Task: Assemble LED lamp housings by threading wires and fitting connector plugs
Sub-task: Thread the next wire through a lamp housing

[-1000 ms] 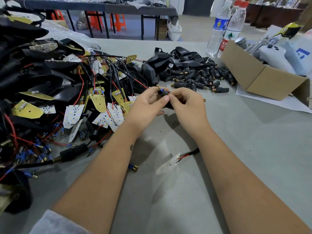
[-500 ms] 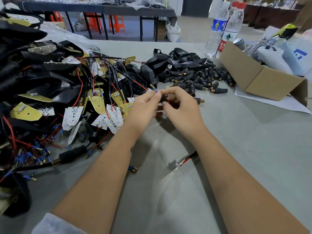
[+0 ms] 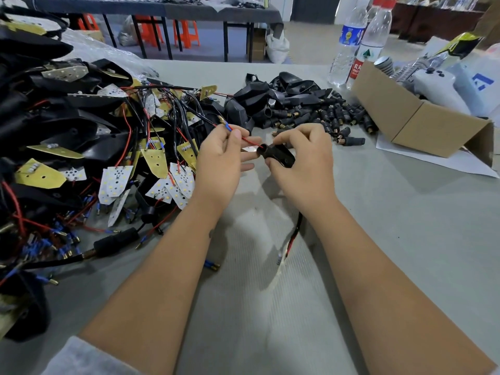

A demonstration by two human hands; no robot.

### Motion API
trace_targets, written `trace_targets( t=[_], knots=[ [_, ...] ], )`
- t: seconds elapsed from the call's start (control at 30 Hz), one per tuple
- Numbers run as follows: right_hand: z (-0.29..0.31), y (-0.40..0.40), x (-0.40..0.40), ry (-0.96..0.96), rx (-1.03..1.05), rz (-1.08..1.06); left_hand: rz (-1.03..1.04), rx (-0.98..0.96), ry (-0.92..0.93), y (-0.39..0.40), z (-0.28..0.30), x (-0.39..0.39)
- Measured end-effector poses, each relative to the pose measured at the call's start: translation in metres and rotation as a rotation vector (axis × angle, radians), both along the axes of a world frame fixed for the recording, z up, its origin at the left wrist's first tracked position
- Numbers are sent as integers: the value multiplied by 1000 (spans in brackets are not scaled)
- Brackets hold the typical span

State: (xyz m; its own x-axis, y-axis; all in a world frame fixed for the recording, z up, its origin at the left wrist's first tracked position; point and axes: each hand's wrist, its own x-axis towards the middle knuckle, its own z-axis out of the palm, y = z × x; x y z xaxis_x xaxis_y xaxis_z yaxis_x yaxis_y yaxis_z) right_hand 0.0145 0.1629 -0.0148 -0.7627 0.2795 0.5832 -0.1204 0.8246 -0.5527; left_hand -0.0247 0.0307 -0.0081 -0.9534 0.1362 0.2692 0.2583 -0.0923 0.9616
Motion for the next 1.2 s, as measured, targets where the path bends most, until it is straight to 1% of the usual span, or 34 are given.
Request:
trace_targets(
  t=[0.1, 0.17, 0.23, 0.37, 0.43, 0.47, 0.53, 0.63, 0.67, 0.73, 0.8, 0.93, 1.0, 1.07, 1.13, 1.2],
  knots=[
    [3, 2, 0, -149, -77, 42, 40, 140, -23, -4, 5, -2],
    [3, 1, 0, -218, -109, 79, 88, 192, -14, -6, 6, -4],
    [2, -1, 0, -243, -103, 91, 151, 224, 4, -8, 5, -5],
    [1, -1, 0, -314, 12, 93, 259, 330, -11, -13, 3, -11],
    [1, 0, 1, -328, 18, 100, 251, 386, -63, -15, 3, -12],
    [1, 0, 2, -319, -8, 106, 214, 398, -97, -14, 3, -13],
    [2, -2, 3, -289, -80, 109, 92, 342, -158, -10, 1, -11],
    [3, -3, 4, -248, -112, 96, -53, 92, -146, -3, -4, -6],
    [3, -3, 4, -240, -109, 100, -71, 56, -131, -1, -5, -4],
    [3, -3, 5, -234, -102, 117, -69, 58, -98, -1, -4, -2],
    [2, -2, 5, -245, -105, 126, -35, 125, -73, -4, -2, -2],
    [0, 0, 6, -273, -145, 121, 123, 360, -75, -14, 2, -9],
    [-1, 1, 7, -273, -167, 117, 210, 484, -100, -19, 4, -12],
    [-2, 1, 7, -269, -174, 114, 247, 596, -146, -23, 6, -15],
    [-1, 1, 7, -258, -178, 116, 223, 632, -186, -23, 6, -17],
    [-1, 1, 6, -240, -178, 118, 159, 570, -221, -19, 5, -18]
  ],
)
